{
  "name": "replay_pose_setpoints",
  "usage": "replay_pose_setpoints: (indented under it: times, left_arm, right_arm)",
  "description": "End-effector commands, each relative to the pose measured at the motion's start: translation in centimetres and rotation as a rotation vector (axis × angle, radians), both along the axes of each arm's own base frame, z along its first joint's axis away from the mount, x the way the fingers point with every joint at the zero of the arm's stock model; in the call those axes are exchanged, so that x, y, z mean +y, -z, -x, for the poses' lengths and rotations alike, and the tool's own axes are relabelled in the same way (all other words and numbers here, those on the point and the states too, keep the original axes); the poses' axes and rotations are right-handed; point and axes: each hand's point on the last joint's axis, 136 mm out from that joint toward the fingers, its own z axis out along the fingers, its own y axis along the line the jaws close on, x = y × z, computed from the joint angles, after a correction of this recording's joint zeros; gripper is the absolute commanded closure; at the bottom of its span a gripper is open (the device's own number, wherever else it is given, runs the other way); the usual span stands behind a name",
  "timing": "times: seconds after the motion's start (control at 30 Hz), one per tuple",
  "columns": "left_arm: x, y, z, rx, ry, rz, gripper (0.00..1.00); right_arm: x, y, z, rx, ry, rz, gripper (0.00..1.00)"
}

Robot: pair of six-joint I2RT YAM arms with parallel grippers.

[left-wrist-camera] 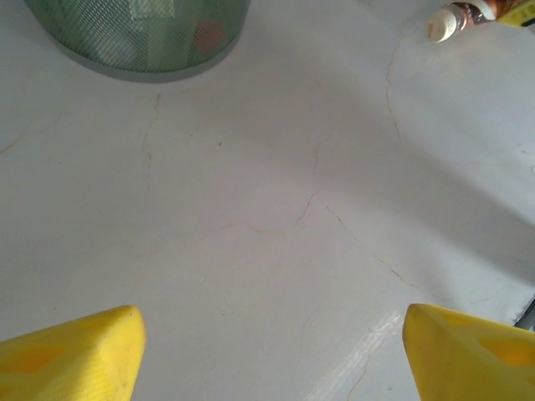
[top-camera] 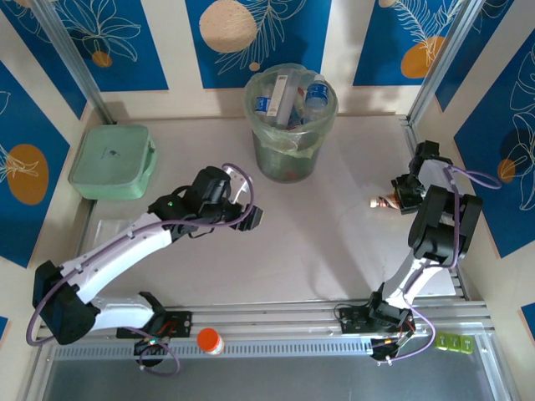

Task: Put the plastic bottles in the bin

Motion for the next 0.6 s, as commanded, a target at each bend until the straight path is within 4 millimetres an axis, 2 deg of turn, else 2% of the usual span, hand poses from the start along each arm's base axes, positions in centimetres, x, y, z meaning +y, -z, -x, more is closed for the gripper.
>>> replay_pose_setpoints:
  times: [0.0, 0.17, 0.23, 0.37, 0.47, 0.57]
  left_arm:
    - [0.5, -4.0, -0.2, -0.062, -0.039, 0.070, 0.20]
    - [2.3, -8.0, -0.3, -0.163, -0.110, 0.109, 0.20]
    - [3.3, -9.4, -0.4, -0.209, -0.141, 0.110, 0.20]
    - [5.2, -11.3, -0.4, -0.285, -0.202, 0.103, 0.20]
    - [6.0, -12.1, -0.4, -0.321, -0.222, 0.097, 0.21]
    - [6.3, -12.5, -0.4, -0.332, -0.226, 0.088, 0.21]
  right_arm:
    - [2.8, -3.4, -1.2, -0.142, -0.027, -0.054, 0.42]
    - [5.5, -9.1, -2.0, -0.295, -0.121, -0.031, 0.43]
    - [6.5, -12.3, -2.6, -0.392, -0.179, 0.019, 0.43]
    - [9.3, -20.4, -4.1, -0.610, -0.344, 0.157, 0.43]
    - [12.4, -26.0, -5.6, -0.769, -0.505, 0.226, 0.43]
    - [15.6, -30.7, -6.9, -0.885, -0.655, 0.285, 0.43]
